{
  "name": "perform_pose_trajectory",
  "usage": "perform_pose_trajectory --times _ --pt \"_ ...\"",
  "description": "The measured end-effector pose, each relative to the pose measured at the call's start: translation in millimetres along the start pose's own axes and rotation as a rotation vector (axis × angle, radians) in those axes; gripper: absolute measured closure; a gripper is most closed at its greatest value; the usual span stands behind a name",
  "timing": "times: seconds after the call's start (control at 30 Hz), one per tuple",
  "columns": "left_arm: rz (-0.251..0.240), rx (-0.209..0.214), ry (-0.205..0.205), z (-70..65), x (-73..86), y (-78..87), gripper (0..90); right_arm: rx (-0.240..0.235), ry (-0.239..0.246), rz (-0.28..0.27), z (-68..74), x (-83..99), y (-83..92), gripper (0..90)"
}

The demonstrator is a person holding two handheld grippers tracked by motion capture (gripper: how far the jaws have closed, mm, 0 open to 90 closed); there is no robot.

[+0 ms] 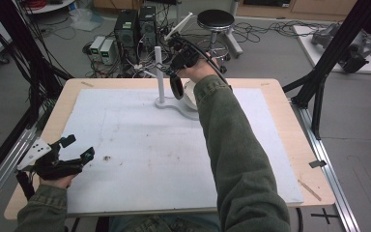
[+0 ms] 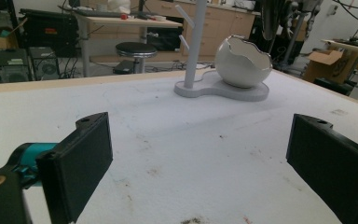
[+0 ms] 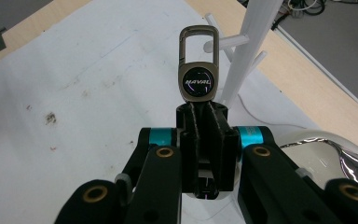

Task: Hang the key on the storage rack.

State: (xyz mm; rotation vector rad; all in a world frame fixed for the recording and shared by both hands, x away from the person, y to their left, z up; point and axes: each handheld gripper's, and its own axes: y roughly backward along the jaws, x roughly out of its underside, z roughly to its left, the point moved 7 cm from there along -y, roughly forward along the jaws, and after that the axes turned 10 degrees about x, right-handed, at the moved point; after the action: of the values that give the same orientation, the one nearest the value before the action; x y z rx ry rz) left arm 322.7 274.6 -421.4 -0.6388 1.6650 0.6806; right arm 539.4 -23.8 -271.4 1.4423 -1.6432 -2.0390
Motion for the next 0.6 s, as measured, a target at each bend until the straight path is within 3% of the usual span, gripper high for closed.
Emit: perform_pose_trajectory --times 0.6 --pt "0.0 -0.005 0.002 -0.3 0.4 2.7 7.3 0.009 -0.015 0.01 -4.7 -0.2 -13.4 83.5"
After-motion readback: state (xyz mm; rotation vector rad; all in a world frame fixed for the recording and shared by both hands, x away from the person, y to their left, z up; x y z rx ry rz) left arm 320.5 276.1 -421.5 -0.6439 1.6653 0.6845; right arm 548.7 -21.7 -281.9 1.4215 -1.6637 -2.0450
